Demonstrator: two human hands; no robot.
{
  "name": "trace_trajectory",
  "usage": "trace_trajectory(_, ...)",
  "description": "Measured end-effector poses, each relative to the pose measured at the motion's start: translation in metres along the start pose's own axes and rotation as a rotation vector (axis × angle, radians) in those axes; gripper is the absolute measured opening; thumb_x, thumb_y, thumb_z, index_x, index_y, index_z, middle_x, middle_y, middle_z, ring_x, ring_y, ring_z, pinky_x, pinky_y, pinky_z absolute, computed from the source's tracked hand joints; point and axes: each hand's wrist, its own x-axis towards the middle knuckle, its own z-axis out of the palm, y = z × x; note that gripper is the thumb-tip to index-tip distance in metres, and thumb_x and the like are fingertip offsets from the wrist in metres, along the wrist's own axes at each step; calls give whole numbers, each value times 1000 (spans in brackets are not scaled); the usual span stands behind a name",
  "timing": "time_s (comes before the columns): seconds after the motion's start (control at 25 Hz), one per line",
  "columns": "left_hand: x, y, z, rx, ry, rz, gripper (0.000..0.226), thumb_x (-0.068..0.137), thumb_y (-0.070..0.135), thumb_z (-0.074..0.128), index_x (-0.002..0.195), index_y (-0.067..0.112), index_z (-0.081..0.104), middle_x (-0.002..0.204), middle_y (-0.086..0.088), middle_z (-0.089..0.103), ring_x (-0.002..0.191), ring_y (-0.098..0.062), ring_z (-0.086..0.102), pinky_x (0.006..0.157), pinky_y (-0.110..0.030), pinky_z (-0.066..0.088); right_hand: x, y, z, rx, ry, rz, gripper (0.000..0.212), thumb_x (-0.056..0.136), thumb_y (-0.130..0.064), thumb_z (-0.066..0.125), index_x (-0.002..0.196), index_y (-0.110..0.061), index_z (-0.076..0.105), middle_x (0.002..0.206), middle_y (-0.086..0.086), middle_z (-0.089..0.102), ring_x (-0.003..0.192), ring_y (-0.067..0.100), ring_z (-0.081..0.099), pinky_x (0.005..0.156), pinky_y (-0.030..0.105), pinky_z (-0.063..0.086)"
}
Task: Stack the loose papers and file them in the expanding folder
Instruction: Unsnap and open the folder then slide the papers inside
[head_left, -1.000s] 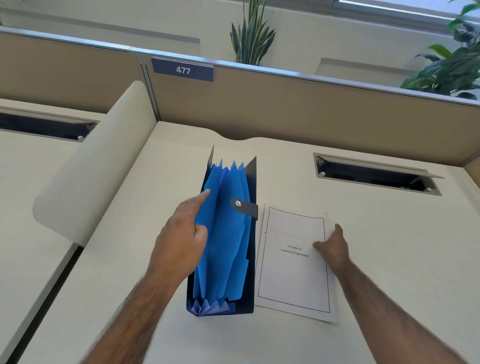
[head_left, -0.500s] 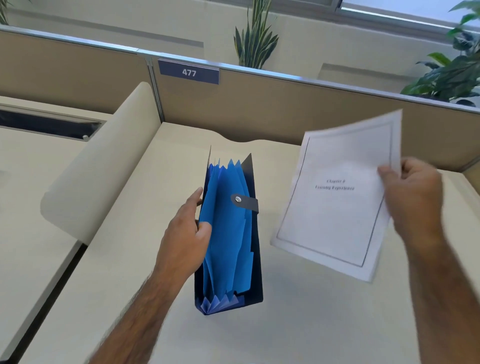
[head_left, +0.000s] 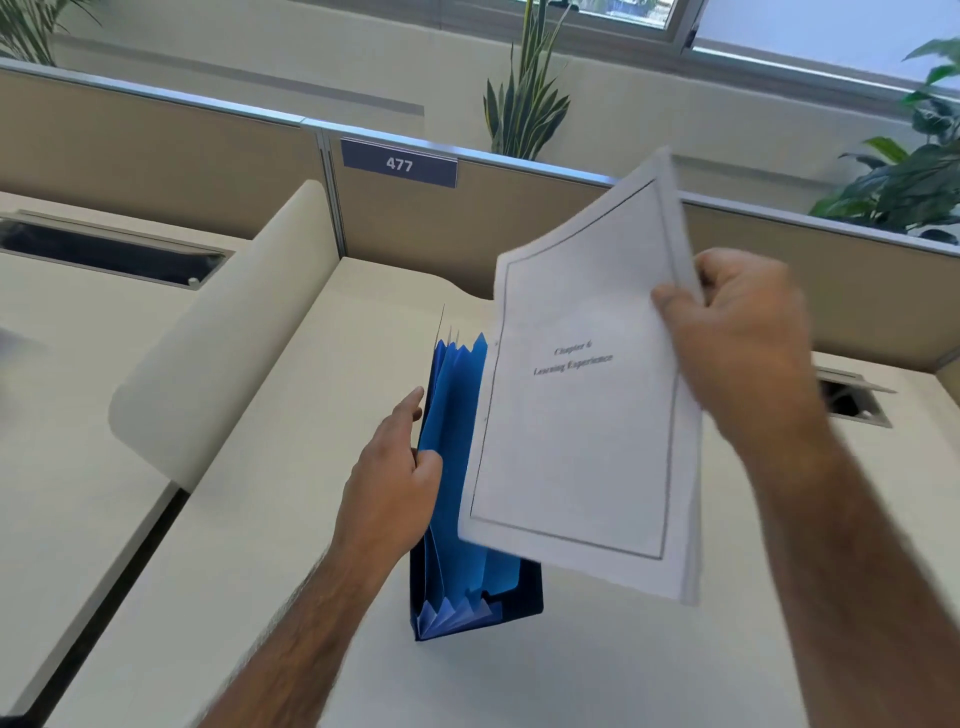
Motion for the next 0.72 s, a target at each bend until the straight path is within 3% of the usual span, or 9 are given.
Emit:
trace_trajectory(0.08, 0, 1, 0, 12, 4, 5, 66, 97, 13, 44, 158, 33, 29, 154, 12, 48, 86, -11, 63, 80, -39, 59, -8, -5, 22, -80, -63, -49, 20, 88, -15, 60, 77, 2, 59, 69, 19, 64, 66, 39, 59, 58, 43, 45)
trace_trajectory(0.2, -1, 1, 1, 23, 7, 9, 66, 97, 13, 43, 157, 33, 29, 154, 12, 49, 96, -11, 64, 85, -44, 60, -17, -10, 50, -171, -172, -68, 25, 88, -10, 54, 65, -10, 44, 59, 4, 50, 54, 24, 48, 54, 33, 34)
trace_trajectory(0.36, -1, -1, 1, 27, 6, 11, 65, 96, 13, 44, 157, 33, 31, 149, 13, 51, 87, -6, 64, 82, -42, 59, -16, -14, 79, -272, -280, -45, 26, 84, -3, 48, 64, -14, 36, 62, 4, 45, 53, 21, 44, 47, 29, 29)
trace_trajectory(0.48, 1, -4, 1, 25, 1, 27, 64, 97, 14, 45, 156, 33, 32, 150, 13, 50, 89, -7, 64, 83, -43, 60, -14, -12, 103, -298, -358, -9, 16, 87, -2, 50, 74, -10, 45, 72, 5, 49, 63, 27, 51, 57, 30, 42)
trace_trajectory(0.6, 2, -6, 1, 9, -16, 36, 62, 96, 17, 44, 155, 34, 32, 150, 12, 51, 89, -10, 66, 80, -45, 62, -19, -7, 128, -248, -445, 33, 26, 88, -5, 54, 67, -13, 42, 71, 7, 53, 59, 25, 57, 55, 34, 53)
trace_trajectory(0.72, 2, -6, -1, 20, -15, 39, 62, 95, 19, 44, 154, 34, 34, 149, 13, 52, 92, -6, 66, 82, -46, 62, -30, 4, 147, -175, -489, 34, 31, 93, -19, 60, 66, -13, 47, 70, 6, 58, 61, 27, 65, 58, 42, 62)
